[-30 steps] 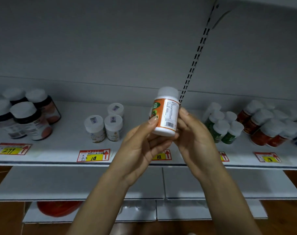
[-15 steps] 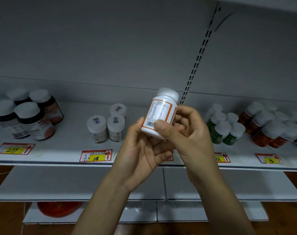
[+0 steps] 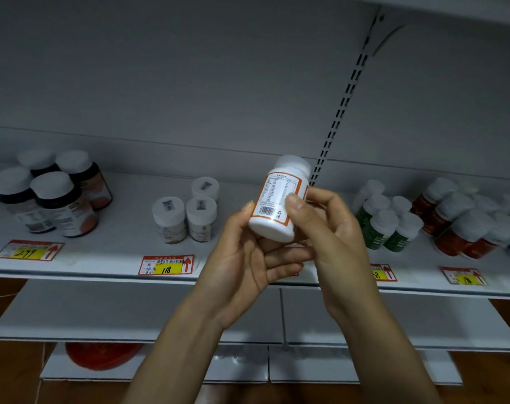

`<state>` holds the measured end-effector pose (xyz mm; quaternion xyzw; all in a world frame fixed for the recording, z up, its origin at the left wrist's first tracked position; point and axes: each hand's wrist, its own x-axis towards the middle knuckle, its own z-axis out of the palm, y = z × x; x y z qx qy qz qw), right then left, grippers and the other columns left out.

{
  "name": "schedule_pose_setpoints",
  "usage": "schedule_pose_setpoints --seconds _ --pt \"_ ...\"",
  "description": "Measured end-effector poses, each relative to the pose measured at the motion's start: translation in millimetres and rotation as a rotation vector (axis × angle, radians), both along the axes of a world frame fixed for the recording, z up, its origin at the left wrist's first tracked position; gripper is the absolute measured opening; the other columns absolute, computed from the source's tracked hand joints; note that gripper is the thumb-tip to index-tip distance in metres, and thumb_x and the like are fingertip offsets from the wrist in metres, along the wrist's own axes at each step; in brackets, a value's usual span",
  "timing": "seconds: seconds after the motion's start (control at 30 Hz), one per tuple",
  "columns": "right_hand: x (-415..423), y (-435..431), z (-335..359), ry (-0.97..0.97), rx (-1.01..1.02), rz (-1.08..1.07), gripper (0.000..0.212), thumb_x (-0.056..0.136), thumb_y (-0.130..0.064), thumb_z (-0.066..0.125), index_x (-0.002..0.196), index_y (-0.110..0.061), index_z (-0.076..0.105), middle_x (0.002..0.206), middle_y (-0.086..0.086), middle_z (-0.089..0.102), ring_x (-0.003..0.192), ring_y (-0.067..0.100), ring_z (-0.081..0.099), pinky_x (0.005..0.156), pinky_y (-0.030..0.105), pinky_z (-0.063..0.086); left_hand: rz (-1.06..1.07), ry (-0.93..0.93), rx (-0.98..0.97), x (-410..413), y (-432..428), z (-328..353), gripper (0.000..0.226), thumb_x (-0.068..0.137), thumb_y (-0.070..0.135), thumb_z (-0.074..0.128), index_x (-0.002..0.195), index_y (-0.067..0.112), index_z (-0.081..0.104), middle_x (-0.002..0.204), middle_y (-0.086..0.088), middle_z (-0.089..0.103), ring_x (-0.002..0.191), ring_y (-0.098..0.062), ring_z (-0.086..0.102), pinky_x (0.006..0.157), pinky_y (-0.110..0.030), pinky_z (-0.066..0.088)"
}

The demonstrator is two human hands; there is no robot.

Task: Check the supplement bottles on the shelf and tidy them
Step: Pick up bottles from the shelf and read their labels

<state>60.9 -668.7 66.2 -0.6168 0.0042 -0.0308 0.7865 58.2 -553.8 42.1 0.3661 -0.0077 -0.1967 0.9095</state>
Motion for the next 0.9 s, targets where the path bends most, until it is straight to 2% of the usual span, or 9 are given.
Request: schedule_pose_setpoints --seconds 0.07,0.13,0.23,0.3,0.4,0.47,0.57,0.67,0.9 --pt "2 -2 -2 0.024 0.015 -0.014 0.038 0.072 -0.038 0.066 0.1 -0.012 0.063 0.078 0.0 0.069 0.065 0.008 0.063 0.057 0.02 0.049 -0.011 -0.011 0.005 -2 -1 1 0.05 0.076 0.049 0.042 0.083 0.015 0.079 0.08 -0.012 0.073 0.051 -0.016 0.065 0.053 -0.023 0.054" --pt "3 -3 -4 0.02 0.029 -0.028 0.033 0.076 -0.038 0.069 0.098 -0.014 0.064 0.077 0.0 0.068 0.067 0.009 0.062 0.06 0.021 0.049 0.012 0.003 0.01 -3 -3 2 0.049 0.076 0.047 0.044 0.084 0.014 0.079 0.08 -0.011 0.073 0.051 -0.015 0.064 0.053 -0.022 0.054" --pt "1 -3 -6 -0.1 -0.018 -0.144 0.023 0.081 -0.021 0.071 0.101 -0.015 0.062 0.085 -0.004 0.069 0.074 0.003 0.065 0.064 0.015 0.05 0.159 0.015 0.037 -3 -7 1 0.039 0.07 0.039 0.055 0.092 0.012 0.072 0.081 -0.011 0.074 0.064 -0.017 0.071 0.057 -0.022 0.057" --pt "-4 -2 -7 -0.257 -0.175 -0.251 0.022 0.086 -0.01 0.068 0.105 -0.018 0.06 0.097 -0.006 0.067 0.087 -0.001 0.065 0.071 0.012 0.049 0.258 -0.002 0.068 -2 -6 2 0.034 0.071 0.034 0.06 0.097 0.013 0.069 0.088 -0.01 0.075 0.077 -0.018 0.073 0.064 -0.022 0.058" --pt "-12 3 -17 -0.504 -0.531 -0.322 0.031 0.087 -0.02 0.062 0.118 -0.018 0.058 0.115 -0.007 0.062 0.109 0.005 0.059 0.089 0.016 0.046 0.342 -0.02 0.087 -1 -2 5 0.041 0.077 0.026 0.062 0.113 0.007 0.06 0.093 -0.008 0.074 0.084 -0.016 0.072 0.072 -0.023 0.058" --pt "-15 11 -28 -0.59 -0.635 -0.284 0.04 0.086 -0.024 0.058 0.125 -0.017 0.055 0.124 -0.004 0.06 0.117 0.007 0.055 0.097 0.022 0.045 0.363 -0.05 0.125 -1 -1 7 0.045 0.077 0.023 0.064 0.119 0.007 0.058 0.096 -0.007 0.074 0.088 -0.016 0.071 0.072 -0.023 0.057" --pt "-14 21 -37 -0.593 -0.61 -0.209 0.043 0.086 -0.025 0.056 0.128 -0.015 0.054 0.132 -0.003 0.056 0.126 0.01 0.05 0.103 0.033 0.044 0.437 -0.085 0.171 -1 0 6 0.041 0.079 0.028 0.062 0.115 0.009 0.06 0.103 -0.008 0.073 0.098 -0.021 0.07 0.079 -0.026 0.057" --pt "-11 21 -38 -0.513 -0.51 -0.201 0.045 0.087 -0.029 0.058 0.13 -0.017 0.053 0.133 -0.005 0.056 0.126 0.012 0.051 0.102 0.038 0.046 0.503 -0.103 0.235 -2 3 6 0.033 0.092 0.032 0.051 0.113 0.01 0.065 0.104 -0.008 0.073 0.099 -0.02 0.07 0.078 -0.025 0.057" --pt "-7 16 -35 -0.431 -0.418 -0.246 0.048 0.083 -0.036 0.065 0.128 -0.023 0.053 0.12 -0.017 0.061 0.115 0.008 0.058 0.095 0.023 0.048 0.537 -0.218 0.327 -7 -1 14 0.032 0.1 0.019 0.041 0.118 0.013 0.066 0.107 0.003 0.073 0.1 -0.009 0.069 0.075 -0.018 0.055"
